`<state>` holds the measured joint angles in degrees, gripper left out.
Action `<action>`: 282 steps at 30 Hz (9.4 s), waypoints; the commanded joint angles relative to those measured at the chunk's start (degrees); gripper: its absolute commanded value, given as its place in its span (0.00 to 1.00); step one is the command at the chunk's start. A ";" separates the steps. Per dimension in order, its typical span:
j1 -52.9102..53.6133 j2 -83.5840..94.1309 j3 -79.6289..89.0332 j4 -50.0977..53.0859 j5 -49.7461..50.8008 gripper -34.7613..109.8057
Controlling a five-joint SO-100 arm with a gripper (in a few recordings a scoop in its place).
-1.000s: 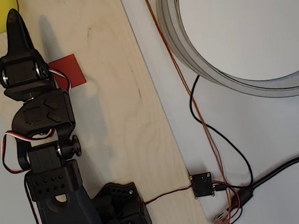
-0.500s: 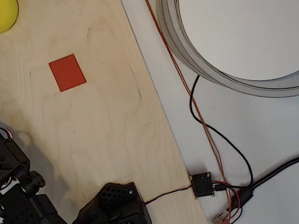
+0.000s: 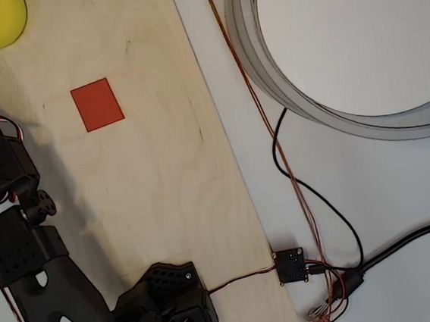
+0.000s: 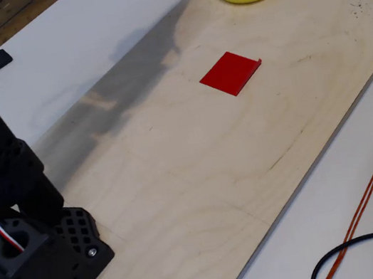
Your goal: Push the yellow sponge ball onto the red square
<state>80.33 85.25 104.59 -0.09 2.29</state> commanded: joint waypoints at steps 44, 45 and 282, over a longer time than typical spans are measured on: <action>5.98 -76.99 -117.86 78.13 23.38 0.30; 6.06 -77.34 -117.86 79.37 24.35 0.30; -4.13 8.26 20.39 15.21 21.88 0.31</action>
<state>75.59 89.47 123.84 15.56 24.43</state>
